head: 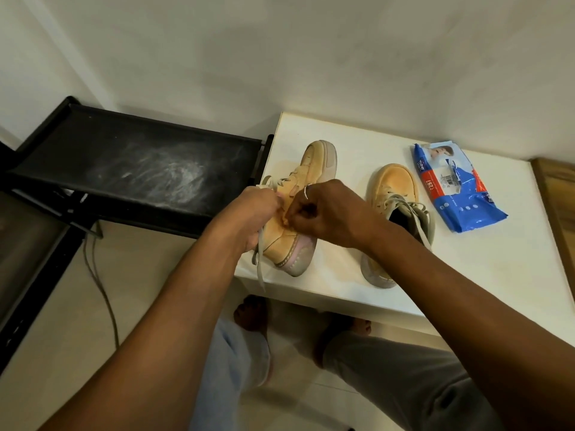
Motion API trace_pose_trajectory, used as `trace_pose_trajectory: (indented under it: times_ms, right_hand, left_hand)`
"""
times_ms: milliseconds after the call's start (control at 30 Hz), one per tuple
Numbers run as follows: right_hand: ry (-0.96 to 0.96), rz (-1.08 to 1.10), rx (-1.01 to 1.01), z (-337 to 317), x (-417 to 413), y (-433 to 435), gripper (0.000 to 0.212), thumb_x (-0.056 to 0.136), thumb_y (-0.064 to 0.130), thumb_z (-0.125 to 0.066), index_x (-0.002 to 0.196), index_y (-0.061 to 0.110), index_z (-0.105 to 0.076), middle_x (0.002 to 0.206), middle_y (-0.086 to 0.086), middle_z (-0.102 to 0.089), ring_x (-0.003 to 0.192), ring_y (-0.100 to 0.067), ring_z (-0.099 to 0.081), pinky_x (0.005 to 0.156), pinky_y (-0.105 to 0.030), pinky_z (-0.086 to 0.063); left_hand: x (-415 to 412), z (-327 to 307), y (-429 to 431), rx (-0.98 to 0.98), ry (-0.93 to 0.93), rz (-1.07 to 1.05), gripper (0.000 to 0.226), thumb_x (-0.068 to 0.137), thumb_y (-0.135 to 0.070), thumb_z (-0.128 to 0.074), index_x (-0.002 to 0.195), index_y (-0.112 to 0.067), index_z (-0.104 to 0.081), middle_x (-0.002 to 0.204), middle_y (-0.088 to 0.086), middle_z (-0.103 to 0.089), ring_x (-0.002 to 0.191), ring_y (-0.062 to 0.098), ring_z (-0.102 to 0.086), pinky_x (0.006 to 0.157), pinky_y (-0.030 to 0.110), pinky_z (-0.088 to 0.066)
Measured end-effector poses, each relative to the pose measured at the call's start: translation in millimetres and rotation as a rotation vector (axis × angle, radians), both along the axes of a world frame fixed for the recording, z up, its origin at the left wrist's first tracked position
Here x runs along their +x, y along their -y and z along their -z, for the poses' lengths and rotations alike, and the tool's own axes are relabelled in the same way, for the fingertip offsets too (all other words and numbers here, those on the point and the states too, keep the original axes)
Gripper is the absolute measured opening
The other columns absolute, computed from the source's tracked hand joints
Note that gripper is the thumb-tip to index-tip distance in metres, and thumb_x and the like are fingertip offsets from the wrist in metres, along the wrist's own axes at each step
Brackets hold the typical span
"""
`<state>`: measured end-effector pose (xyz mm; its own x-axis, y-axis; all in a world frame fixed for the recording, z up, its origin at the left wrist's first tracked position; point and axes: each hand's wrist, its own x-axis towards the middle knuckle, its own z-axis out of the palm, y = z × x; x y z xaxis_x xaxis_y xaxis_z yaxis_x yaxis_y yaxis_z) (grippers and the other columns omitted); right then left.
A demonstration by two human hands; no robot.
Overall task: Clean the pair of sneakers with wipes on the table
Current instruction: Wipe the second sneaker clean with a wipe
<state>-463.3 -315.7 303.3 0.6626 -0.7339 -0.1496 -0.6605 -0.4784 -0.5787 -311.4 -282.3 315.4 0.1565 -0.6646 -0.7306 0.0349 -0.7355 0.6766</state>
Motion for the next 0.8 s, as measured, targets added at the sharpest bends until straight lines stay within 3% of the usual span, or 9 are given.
trace_pose_trajectory:
  times_ms: [100, 167, 333, 467, 533, 633, 700, 800]
  right_hand:
    - [-0.008, 0.19, -0.183, -0.2, -4.1, 10.9, 0.019, 0.09, 0.036, -0.065, 0.098, 0.023, -0.076, 0.091, 0.006, -0.071, 0.076, -0.01, -0.063, 0.067, -0.029, -0.053]
    - [0.02, 0.282, -0.254, 0.7, -10.2, 14.3, 0.018, 0.089, 0.035, -0.065, 0.096, 0.021, -0.076, 0.087, 0.005, -0.07, 0.076, -0.013, -0.062, 0.066, -0.035, -0.054]
    - [0.016, 0.002, 0.051, -3.1, -3.3, -0.2, 0.015, 0.087, 0.032, -0.071, 0.093, 0.019, -0.076, 0.086, 0.006, -0.072, 0.075, -0.01, -0.066, 0.072, -0.03, -0.057]
    - [0.007, 0.226, -0.222, 0.9, -6.2, 11.6, 0.02, 0.089, 0.038, -0.067, 0.092, 0.019, -0.075, 0.08, 0.007, -0.066, 0.07, -0.012, -0.06, 0.065, -0.037, -0.055]
    - [0.022, 0.207, -0.18, 1.4, -7.5, 8.2, 0.021, 0.09, 0.037, -0.066, 0.093, 0.018, -0.075, 0.082, 0.006, -0.067, 0.071, -0.012, -0.061, 0.066, -0.034, -0.055]
    - [0.03, -0.009, 0.042, -1.6, -2.5, -3.8, 0.018, 0.09, 0.033, -0.069, 0.098, 0.019, -0.075, 0.091, 0.006, -0.072, 0.077, -0.009, -0.067, 0.074, -0.026, -0.057]
    - [0.019, 0.016, -0.007, 0.4, -1.6, -0.5, 0.019, 0.09, 0.035, -0.067, 0.099, 0.02, -0.075, 0.092, 0.007, -0.072, 0.077, -0.008, -0.066, 0.074, -0.027, -0.057]
    - [0.015, 0.21, -0.196, 3.7, -4.6, 7.1, 0.02, 0.091, 0.038, -0.065, 0.095, 0.02, -0.075, 0.084, 0.007, -0.069, 0.071, -0.01, -0.062, 0.065, -0.033, -0.056]
  left_hand:
    - [0.6, 1.0, 1.8, -0.012, 0.02, -0.001, 0.009, 0.103, -0.022, -0.053, 0.1, -0.02, -0.061, 0.105, 0.01, -0.068, 0.097, 0.03, -0.066, 0.082, 0.045, -0.056]
    - [-1.0, 0.9, 0.1, -0.004, 0.015, -0.008, 0.012, 0.103, -0.025, -0.054, 0.11, -0.019, -0.061, 0.109, 0.01, -0.068, 0.1, 0.031, -0.066, 0.09, 0.049, -0.055]
    - [0.4, -0.1, 0.8, -0.001, 0.021, 0.0, 0.012, 0.103, -0.02, -0.053, 0.093, -0.021, -0.061, 0.102, 0.01, -0.07, 0.096, 0.03, -0.068, 0.084, 0.045, -0.058]
    - [0.0, -0.8, 0.1, -0.003, 0.034, -0.009, 0.005, 0.102, -0.024, -0.056, 0.1, -0.022, -0.06, 0.11, 0.01, -0.067, 0.102, 0.031, -0.065, 0.094, 0.051, -0.054]
    - [-1.0, -0.3, -0.9, -0.002, 0.04, -0.005, 0.007, 0.103, -0.024, -0.054, 0.106, -0.021, -0.06, 0.109, 0.01, -0.067, 0.101, 0.031, -0.065, 0.092, 0.05, -0.054]
    - [0.4, -1.6, -1.5, 0.0, 0.024, 0.005, 0.01, 0.104, -0.021, -0.053, 0.104, -0.018, -0.062, 0.101, 0.01, -0.069, 0.093, 0.028, -0.068, 0.079, 0.042, -0.057]
    - [0.9, -2.7, -0.8, -0.006, 0.022, 0.008, 0.01, 0.103, -0.02, -0.053, 0.101, -0.018, -0.062, 0.101, 0.01, -0.069, 0.093, 0.028, -0.067, 0.078, 0.041, -0.057]
    - [-0.1, -0.8, -0.3, -0.003, 0.03, -0.002, 0.014, 0.102, -0.023, -0.055, 0.114, -0.018, -0.061, 0.11, 0.011, -0.068, 0.099, 0.031, -0.066, 0.089, 0.048, -0.056]
